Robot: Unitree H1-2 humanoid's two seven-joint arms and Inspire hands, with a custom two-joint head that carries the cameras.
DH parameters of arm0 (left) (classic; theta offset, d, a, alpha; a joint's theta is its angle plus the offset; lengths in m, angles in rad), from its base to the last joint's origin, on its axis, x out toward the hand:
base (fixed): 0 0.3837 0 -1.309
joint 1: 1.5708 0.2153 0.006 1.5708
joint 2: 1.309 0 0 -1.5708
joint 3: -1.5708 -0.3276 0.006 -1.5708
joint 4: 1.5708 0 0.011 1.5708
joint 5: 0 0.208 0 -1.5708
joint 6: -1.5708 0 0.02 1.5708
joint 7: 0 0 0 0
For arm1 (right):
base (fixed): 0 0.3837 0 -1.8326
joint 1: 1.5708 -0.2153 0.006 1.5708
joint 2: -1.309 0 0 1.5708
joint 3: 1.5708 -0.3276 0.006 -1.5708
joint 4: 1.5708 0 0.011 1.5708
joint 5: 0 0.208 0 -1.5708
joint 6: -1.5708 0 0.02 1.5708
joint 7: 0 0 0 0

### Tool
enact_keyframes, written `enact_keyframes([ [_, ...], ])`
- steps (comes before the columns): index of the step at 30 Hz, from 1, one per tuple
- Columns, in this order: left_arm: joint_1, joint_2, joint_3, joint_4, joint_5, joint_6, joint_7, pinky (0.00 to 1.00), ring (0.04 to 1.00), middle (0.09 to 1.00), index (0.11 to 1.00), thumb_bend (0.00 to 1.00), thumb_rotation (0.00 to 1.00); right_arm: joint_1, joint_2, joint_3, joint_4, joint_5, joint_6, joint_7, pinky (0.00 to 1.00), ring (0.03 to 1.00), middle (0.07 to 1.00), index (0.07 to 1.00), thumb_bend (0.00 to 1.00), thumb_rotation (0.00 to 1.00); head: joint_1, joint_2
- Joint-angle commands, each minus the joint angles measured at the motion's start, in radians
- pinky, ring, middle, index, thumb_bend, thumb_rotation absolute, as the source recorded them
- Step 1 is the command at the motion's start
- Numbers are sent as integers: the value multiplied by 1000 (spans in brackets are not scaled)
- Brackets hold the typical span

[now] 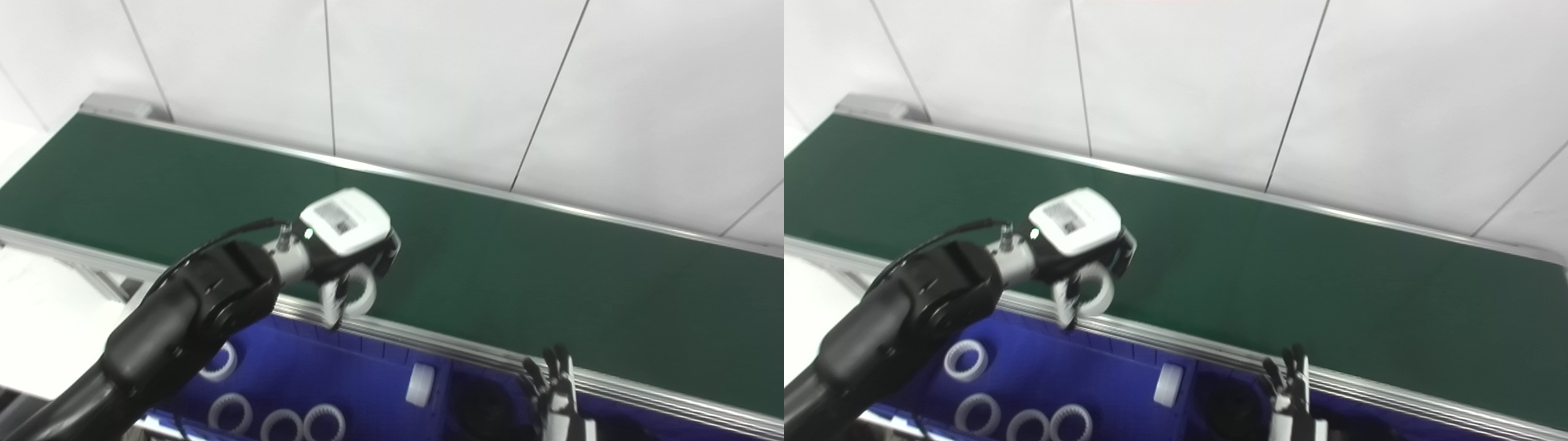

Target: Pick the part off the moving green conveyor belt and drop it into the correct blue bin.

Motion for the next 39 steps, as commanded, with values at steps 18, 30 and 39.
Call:
enact_keyframes([
  [18,201,-17,-11,136,109,-120,124,385,403,447,497,524,14,14,2,14,-85,-13,52,12,796,860,944,969,864,969,-26,18],
  [30,227,-21,-8,141,111,-134,153,658,769,858,822,1000,226,18,8,14,-82,-19,43,10,801,861,941,965,863,974,-34,18],
  [39,247,-30,6,70,70,-133,153,622,753,837,810,1000,237,21,8,14,-83,-18,44,10,793,858,937,965,862,969,-46,19],
])
